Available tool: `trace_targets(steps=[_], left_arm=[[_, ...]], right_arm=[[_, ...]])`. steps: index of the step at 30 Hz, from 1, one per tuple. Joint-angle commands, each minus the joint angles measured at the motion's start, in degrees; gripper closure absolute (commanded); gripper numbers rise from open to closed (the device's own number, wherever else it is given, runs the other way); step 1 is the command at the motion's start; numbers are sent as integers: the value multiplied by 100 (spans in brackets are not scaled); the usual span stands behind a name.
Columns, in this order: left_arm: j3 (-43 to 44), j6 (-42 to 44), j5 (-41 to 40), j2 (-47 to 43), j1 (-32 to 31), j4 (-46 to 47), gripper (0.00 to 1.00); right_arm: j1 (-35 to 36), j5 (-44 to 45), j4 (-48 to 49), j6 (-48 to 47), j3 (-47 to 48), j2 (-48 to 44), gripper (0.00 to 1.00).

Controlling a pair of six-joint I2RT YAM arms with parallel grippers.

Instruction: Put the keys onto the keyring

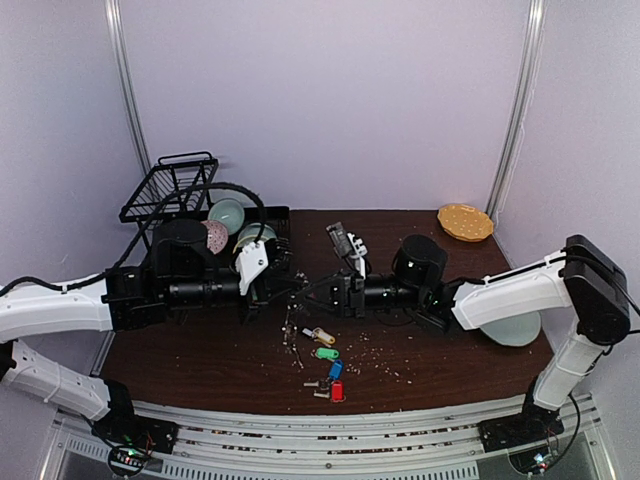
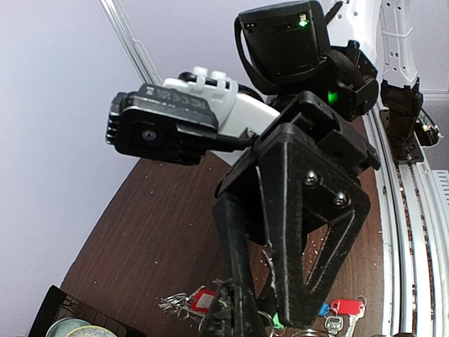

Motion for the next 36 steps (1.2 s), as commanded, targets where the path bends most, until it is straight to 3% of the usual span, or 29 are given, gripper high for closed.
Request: trace_targets(steps=[1, 4, 9, 13, 18, 24, 28, 29, 31, 33, 36], left_arm=[[51, 25, -50, -103, -30, 464, 100], [51, 28, -55, -111, -34, 464, 100], [44, 33, -54, -119, -39, 456, 100], [19, 20, -110, -158, -39, 447, 100], [32, -127, -328, -148, -39, 394, 100], [224, -466, -774, 80, -25, 88, 100], [311, -744, -534, 149, 29, 27, 100], [305, -816, -395, 152, 44, 66, 94], [312, -979, -49, 146, 104, 127, 68], [342, -1185, 291, 128, 256, 121, 50], [358, -1319, 835, 15, 687, 26, 41]], right_arm=[[10, 228, 168, 538, 158, 80, 68], [10, 375, 131, 661, 160, 100, 71], [13, 375, 36, 653, 196, 150, 91], [16, 332, -40, 512, 173, 106, 100], [12, 342, -394, 105, 100, -42, 100], [29, 394, -1761, -1059, 208, -439, 100], [28, 667, -2530, -1831, 239, -769, 100], [32, 742, -2680, -1976, 271, -834, 100], [25, 813, -3054, -2339, 359, -942, 100], [31, 954, -3569, -2782, 479, -1056, 100], [41, 1094, -4311, -3487, 683, -1287, 100]])
